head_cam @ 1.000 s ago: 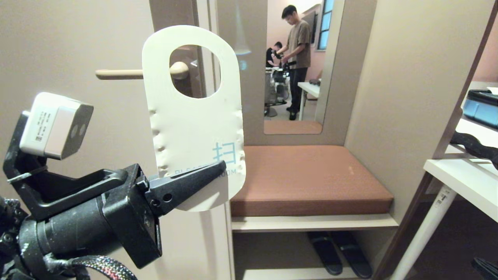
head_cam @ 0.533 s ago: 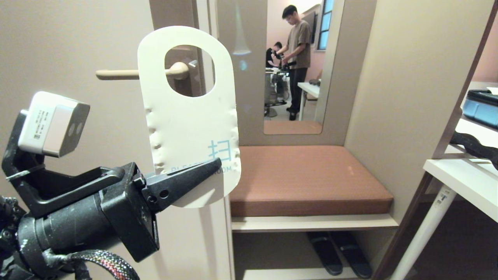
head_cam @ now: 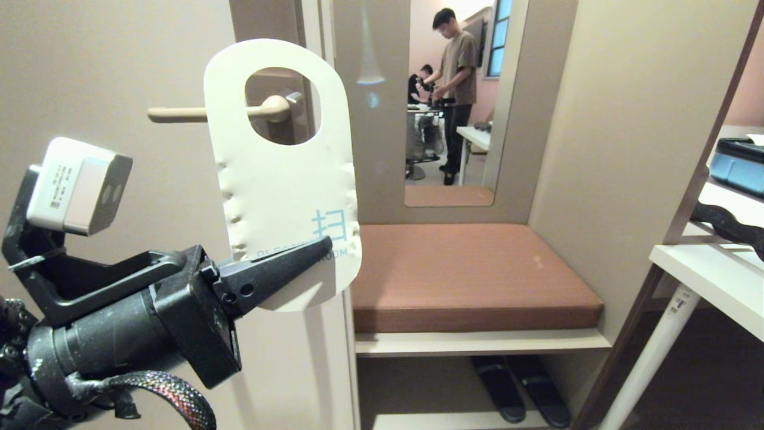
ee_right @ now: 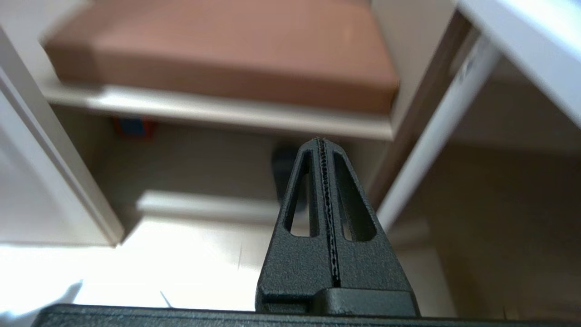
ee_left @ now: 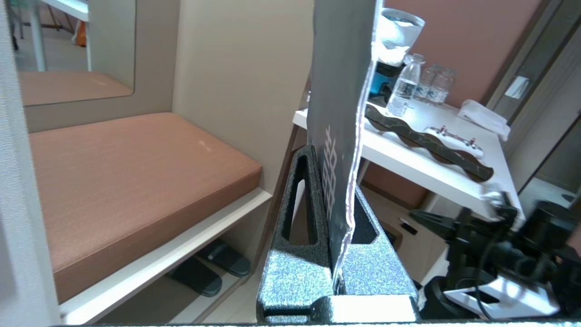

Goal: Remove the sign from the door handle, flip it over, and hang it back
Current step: Hang the sign back with the other side facing out

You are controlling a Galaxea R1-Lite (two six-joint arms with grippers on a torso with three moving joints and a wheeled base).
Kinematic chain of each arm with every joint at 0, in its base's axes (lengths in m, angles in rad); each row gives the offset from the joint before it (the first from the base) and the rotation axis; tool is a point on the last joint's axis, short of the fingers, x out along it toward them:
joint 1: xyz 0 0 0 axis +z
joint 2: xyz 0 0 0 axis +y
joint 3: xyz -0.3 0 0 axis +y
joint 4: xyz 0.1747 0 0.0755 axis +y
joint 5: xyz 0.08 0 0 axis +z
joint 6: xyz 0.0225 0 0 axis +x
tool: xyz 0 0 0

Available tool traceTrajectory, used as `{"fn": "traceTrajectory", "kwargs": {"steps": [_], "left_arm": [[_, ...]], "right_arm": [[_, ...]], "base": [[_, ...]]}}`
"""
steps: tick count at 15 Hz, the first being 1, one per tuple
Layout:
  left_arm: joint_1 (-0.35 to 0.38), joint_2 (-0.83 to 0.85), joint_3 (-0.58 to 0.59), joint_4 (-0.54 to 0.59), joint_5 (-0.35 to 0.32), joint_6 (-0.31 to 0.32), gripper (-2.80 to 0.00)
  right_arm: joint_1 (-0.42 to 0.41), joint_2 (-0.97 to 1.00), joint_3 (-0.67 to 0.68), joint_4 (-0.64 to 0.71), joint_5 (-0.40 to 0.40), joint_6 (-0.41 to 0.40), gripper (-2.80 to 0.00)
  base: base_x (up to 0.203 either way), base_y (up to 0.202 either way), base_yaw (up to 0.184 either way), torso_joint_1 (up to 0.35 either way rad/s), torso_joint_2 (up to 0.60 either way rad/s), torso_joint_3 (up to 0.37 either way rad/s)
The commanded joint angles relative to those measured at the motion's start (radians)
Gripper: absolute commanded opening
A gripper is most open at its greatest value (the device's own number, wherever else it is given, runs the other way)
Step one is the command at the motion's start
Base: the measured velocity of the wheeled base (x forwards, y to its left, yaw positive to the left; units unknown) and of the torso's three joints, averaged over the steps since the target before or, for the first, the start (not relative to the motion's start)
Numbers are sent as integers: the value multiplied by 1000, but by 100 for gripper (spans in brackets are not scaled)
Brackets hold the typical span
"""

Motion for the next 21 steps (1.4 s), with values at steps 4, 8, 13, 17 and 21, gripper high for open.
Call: {"fn": "traceTrajectory", "kwargs": {"steps": [4,8,13,17,21], "left_arm": [[3,5,1,-5,-1,-2,-280],[28,-4,14,-5,-1,-2,-280],[40,-27,17,7,2,32,-280],[113,-32,85,17,20,181,-280],[213,-48,93,16,50,194,-280]], "right_arm": [[17,-141,0,0,0,1,-280],[17,-196,0,0,-1,1,-280],[17,-196,0,0,-1,1,-280],[17,-196,0,0,-1,1,-280],[17,-196,0,0,-1,1,-280]], "base": [[0,0,0,0,0,0],[0,0,0,0,0,0],[0,0,0,0,0,0],[0,0,0,0,0,0],[0,0,0,0,0,0]]}}
